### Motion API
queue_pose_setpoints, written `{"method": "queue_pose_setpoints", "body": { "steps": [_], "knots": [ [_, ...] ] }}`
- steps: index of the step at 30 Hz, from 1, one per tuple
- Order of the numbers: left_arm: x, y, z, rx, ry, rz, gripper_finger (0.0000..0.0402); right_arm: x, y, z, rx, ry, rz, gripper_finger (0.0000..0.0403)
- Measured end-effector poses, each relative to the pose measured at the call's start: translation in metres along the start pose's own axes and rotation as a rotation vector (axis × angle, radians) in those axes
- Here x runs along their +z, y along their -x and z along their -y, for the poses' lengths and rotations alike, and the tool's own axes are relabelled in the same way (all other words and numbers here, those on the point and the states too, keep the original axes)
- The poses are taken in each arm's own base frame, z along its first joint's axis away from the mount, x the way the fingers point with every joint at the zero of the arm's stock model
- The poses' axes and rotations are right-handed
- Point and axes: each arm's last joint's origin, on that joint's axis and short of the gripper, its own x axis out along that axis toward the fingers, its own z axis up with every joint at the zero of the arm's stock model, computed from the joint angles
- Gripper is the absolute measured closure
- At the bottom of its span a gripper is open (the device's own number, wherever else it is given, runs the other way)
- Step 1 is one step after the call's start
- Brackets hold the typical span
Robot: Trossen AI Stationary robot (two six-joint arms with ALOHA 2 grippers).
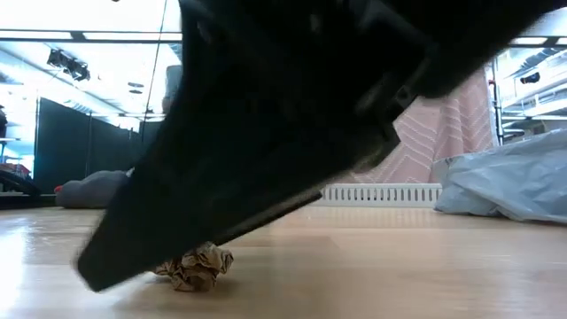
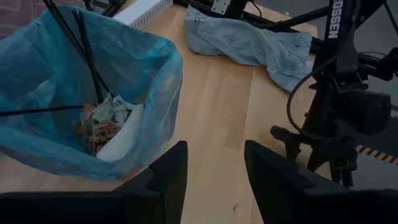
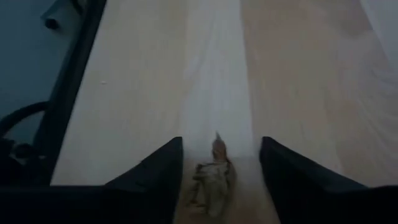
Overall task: Place trash/remove bag and relplace
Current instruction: Put the brown napkin into the black trash bin
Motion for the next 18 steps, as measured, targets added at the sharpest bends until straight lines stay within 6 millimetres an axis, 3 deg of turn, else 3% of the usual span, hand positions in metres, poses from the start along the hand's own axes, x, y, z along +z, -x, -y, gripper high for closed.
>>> {"method": "queue_pose_setpoints", "body": {
  "steps": [3,8,14,16,18],
  "knots": [
    [0.0,0.0,0.0,-0.003,0.0,-0.003,0.0235,-0.003,0.001,0.0,-0.02,0.013,-0.027,0.0253],
    [-0.001,0.0,0.0,-0.002,0.0,-0.004,0.0235,-0.006,0.005,-0.002,-0.034,0.024,-0.044,0.0383],
    [0.0,0.0,0.0,0.002,0.006,0.004,0.0235,0.002,0.018,-0.001,-0.042,0.027,-0.058,0.0397],
    [0.001,0.0,0.0,0.003,0.008,0.009,0.0235,0.018,0.033,0.005,-0.061,0.055,-0.03,0.0398],
    [0.002,0.0,0.0,0.002,0.008,0.026,0.0235,0.047,0.058,0.016,-0.076,0.056,0.026,0.0399]
  ]
}}
